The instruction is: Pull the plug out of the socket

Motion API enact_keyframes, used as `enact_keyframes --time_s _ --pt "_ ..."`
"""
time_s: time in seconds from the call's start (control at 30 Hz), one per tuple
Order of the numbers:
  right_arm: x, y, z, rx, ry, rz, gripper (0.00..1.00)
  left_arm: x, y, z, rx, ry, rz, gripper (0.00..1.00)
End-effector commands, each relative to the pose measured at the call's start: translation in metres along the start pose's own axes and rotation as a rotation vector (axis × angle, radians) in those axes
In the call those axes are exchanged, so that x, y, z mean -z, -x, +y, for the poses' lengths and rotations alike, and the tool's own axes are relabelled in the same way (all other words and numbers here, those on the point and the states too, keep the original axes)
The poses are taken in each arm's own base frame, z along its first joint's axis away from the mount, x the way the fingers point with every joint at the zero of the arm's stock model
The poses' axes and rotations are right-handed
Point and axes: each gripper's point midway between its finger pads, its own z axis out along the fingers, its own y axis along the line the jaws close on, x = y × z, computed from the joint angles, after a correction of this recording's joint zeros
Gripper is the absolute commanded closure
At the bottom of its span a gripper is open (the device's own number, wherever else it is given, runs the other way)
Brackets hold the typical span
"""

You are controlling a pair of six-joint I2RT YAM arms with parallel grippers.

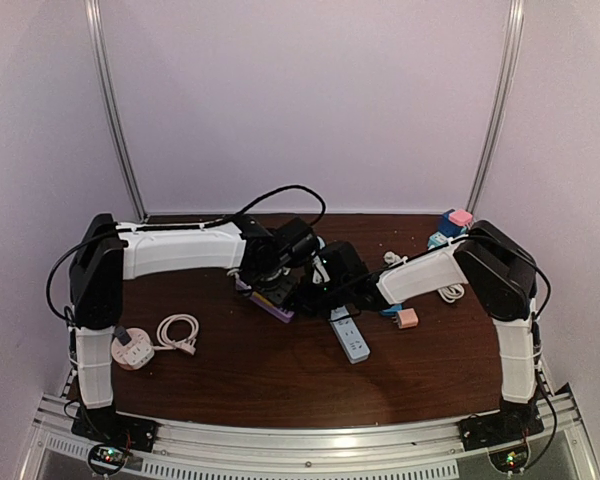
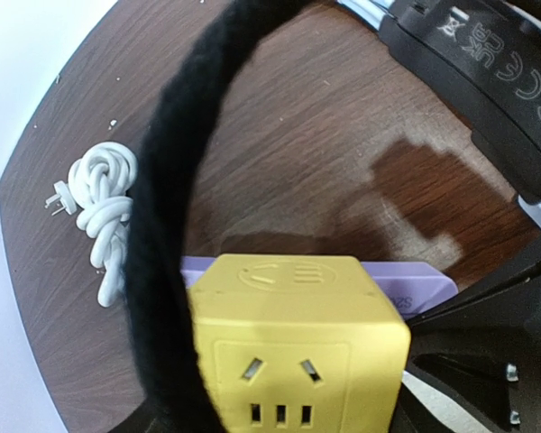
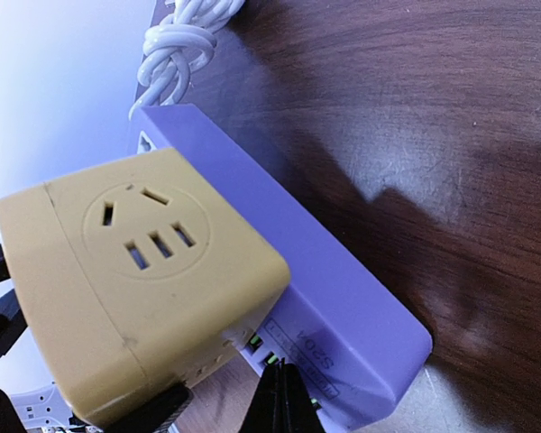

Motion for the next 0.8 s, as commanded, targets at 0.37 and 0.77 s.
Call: enact_keyframes --time_s 0.37,0.77 --pt "-0.006 -0.021 -0.073 -0.065 -0.229 0.008 1.00 0.053 0.037 -0.038 0.199 -0.545 -0.081 0.89" --pt "0.007 -0.009 -0.049 0.007 -0.200 -0.017 1.00 0.059 0.039 0.012 0.275 -0.328 -0.149 0.90"
